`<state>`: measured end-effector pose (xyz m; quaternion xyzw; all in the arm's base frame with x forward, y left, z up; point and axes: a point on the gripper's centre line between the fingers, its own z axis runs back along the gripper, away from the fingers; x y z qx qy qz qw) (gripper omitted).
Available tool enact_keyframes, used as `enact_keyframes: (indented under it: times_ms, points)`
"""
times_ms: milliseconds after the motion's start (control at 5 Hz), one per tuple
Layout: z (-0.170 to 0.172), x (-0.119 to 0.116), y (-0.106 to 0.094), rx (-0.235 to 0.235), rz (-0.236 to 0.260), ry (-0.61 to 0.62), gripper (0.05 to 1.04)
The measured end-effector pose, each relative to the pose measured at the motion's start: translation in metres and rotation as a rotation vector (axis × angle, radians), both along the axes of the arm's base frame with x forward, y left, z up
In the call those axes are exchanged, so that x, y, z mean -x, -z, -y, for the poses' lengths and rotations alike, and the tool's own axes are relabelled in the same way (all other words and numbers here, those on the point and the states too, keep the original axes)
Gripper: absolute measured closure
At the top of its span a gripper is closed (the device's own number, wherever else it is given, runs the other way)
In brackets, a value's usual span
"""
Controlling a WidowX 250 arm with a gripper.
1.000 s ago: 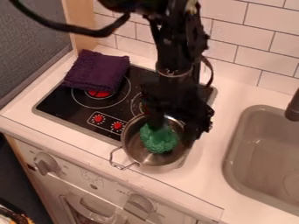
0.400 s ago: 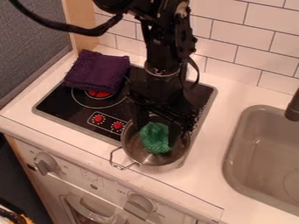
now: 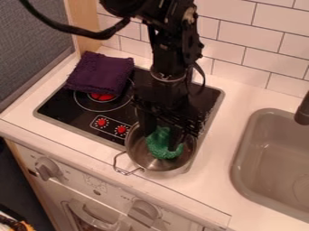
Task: Put the green object in between the burners
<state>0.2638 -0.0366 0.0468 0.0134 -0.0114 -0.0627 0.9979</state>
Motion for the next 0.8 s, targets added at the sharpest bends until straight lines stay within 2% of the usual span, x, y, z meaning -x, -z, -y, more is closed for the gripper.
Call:
enact_keyframes:
  times_ms: [200, 400, 600, 800]
  points:
    - [-0.001, -0.004, 0.004, -0.008, -0.008, -0.005, 0.719]
    - [0.0, -0.009, 0.003, -0.008, 0.0, -0.007, 0.799]
    - [-0.001, -0.013, 0.002, 0.001, 0.001, -0.001, 0.799]
    - [-0.009, -0.02, -0.021, 0.04, 0.048, -0.038, 0.8]
